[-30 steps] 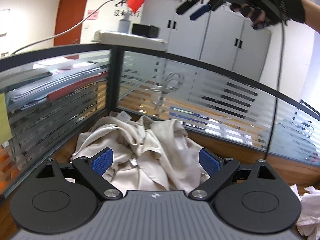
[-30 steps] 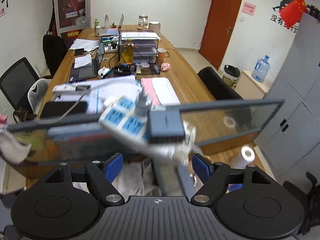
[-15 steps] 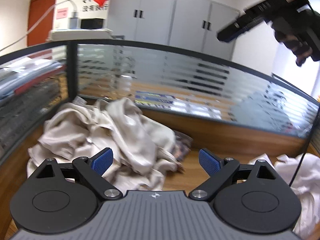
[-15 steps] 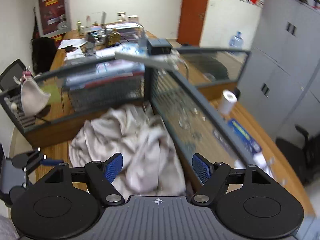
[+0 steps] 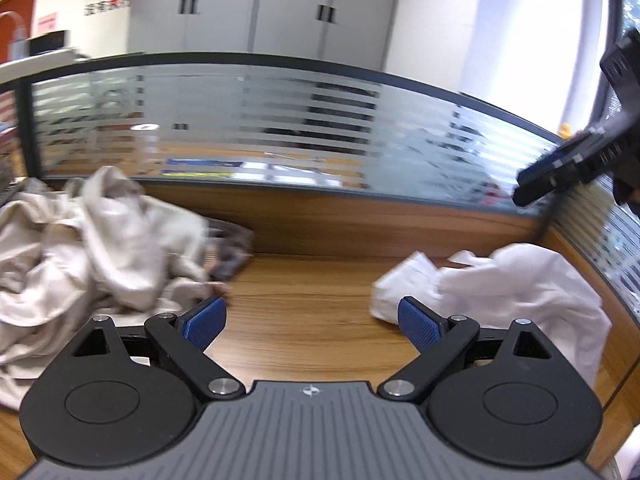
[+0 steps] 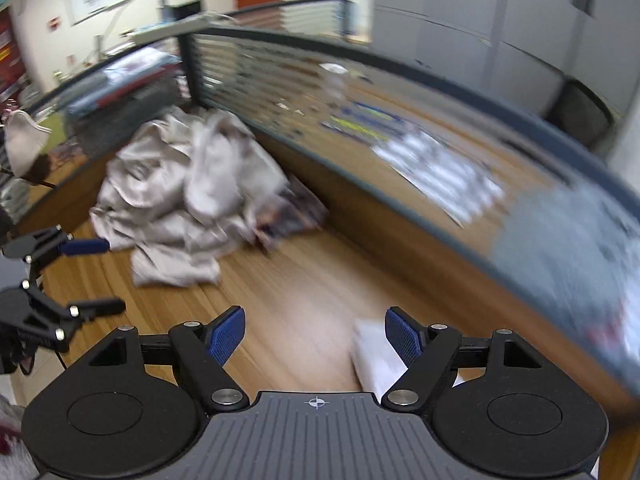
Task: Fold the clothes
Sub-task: 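Move both tools to the white shirt lying on the desk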
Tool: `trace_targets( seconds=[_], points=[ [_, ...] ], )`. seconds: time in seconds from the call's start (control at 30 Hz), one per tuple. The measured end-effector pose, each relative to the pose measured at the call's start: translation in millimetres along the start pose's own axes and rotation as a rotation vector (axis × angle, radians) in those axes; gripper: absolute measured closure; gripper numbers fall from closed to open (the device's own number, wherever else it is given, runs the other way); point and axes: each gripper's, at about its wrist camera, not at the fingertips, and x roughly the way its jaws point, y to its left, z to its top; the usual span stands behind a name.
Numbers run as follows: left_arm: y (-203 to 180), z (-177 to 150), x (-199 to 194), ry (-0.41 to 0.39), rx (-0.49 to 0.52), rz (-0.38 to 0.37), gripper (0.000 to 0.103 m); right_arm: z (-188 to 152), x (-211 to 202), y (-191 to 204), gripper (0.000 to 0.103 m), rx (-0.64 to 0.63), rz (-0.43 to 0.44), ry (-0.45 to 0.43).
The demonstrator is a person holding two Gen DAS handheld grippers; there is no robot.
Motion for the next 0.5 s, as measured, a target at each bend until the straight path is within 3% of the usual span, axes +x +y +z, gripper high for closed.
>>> trace_targets(
  seconds=[0.3, 0.5],
  points=[
    [-106.2, -16.5, 37.2, 0.018, 0.107, -0.159, 0.007, -111.2, -69.7, -54.7, 0.02, 0.114, -0.123, 0.001],
    [-174.6, -17.6, 71.4, 0.07, 0.119, -0.268, 0.007, -179.5, -98.0, -86.9, 0.018, 0.227, -0.217, 0.002]
  ],
)
